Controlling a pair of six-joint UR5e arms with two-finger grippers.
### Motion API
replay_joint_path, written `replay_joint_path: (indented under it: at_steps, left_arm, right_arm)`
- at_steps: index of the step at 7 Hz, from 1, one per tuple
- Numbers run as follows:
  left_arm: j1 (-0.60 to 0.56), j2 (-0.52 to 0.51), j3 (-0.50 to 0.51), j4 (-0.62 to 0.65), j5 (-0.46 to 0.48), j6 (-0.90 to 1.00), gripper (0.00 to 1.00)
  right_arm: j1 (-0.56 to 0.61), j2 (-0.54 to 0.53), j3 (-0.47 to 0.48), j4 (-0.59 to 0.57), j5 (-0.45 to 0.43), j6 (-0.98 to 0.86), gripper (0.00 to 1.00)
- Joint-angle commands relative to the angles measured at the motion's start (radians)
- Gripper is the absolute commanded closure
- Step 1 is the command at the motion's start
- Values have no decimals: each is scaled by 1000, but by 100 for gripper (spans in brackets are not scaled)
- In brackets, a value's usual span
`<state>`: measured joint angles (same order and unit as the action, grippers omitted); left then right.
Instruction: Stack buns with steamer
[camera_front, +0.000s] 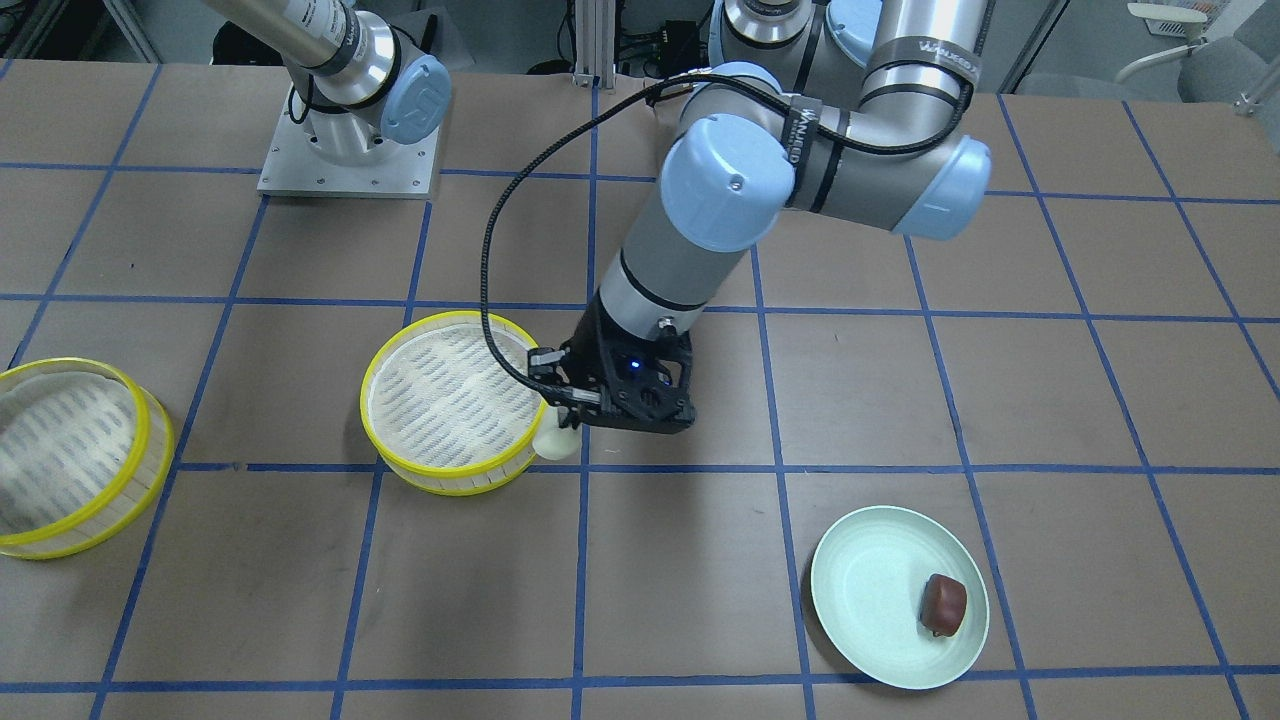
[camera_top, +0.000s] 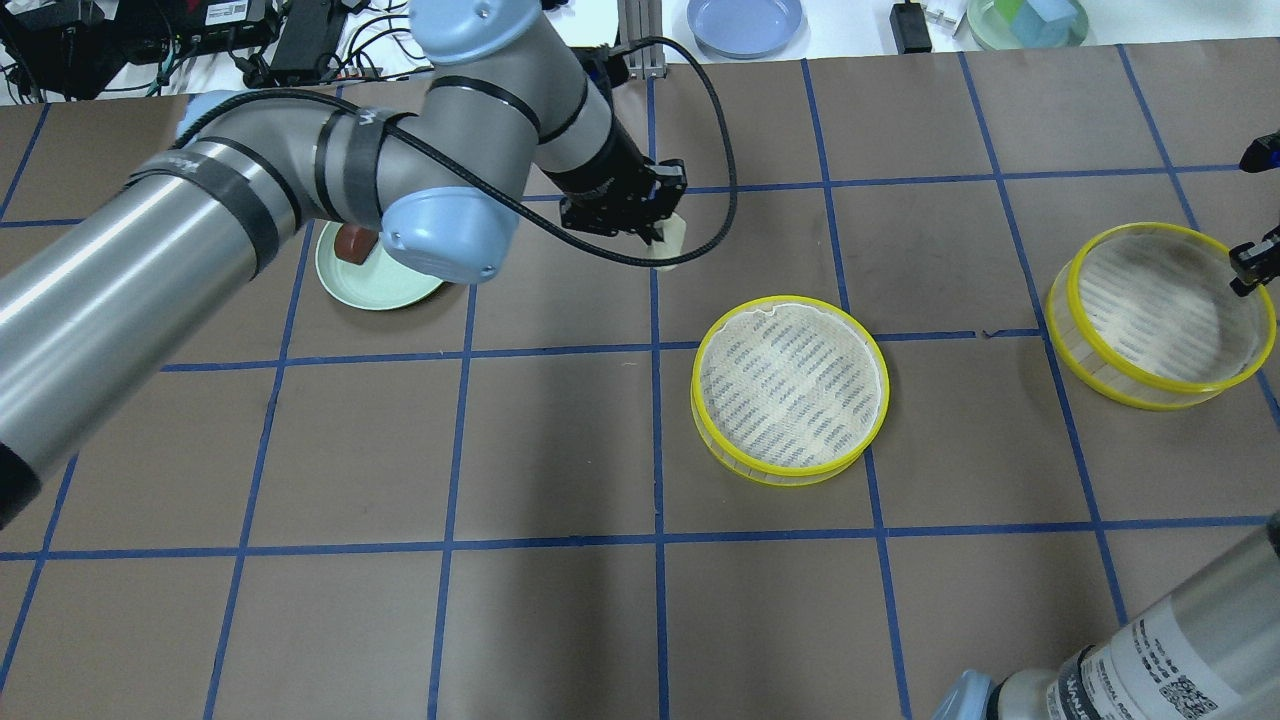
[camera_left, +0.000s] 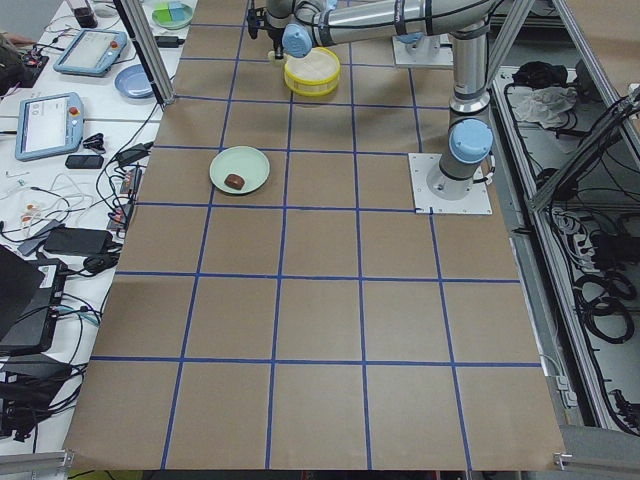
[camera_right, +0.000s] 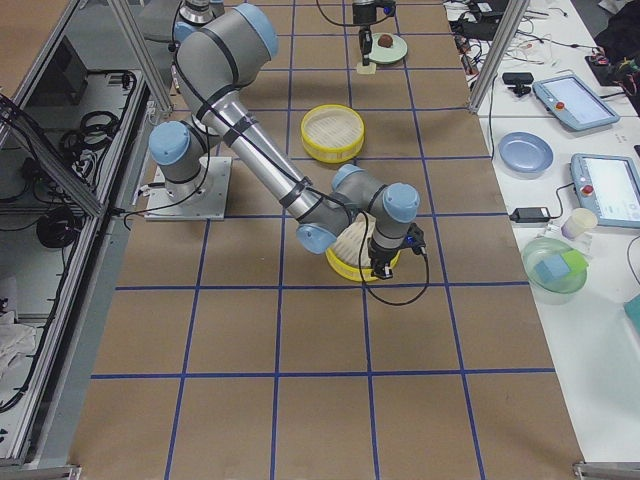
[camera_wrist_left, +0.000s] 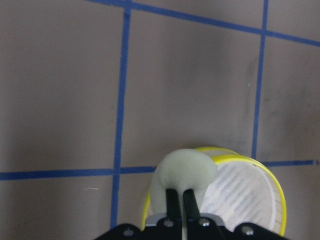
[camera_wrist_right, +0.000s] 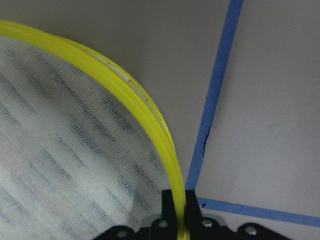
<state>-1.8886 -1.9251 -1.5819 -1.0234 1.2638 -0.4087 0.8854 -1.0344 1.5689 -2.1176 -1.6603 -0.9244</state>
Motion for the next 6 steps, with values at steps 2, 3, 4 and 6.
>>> replay_joint_path:
  at_steps: [2,3,4,6]
  left_arm:
    - [-110,-26,-104,34,-4,-54,100]
    - [-112,-31,-121,32,-4,-55,98]
    - [-112,-35,-125,32,-10,-56,82]
    - [-113,-40,-124,37,-29,-58,3]
  right_arm:
    - [56,-158,0,253,10,43,100]
    - [134,-196,0,319,4,135,100]
    - [226,-240,2,332,2,221,100]
    - [355,-335,76,361,-1,471,100]
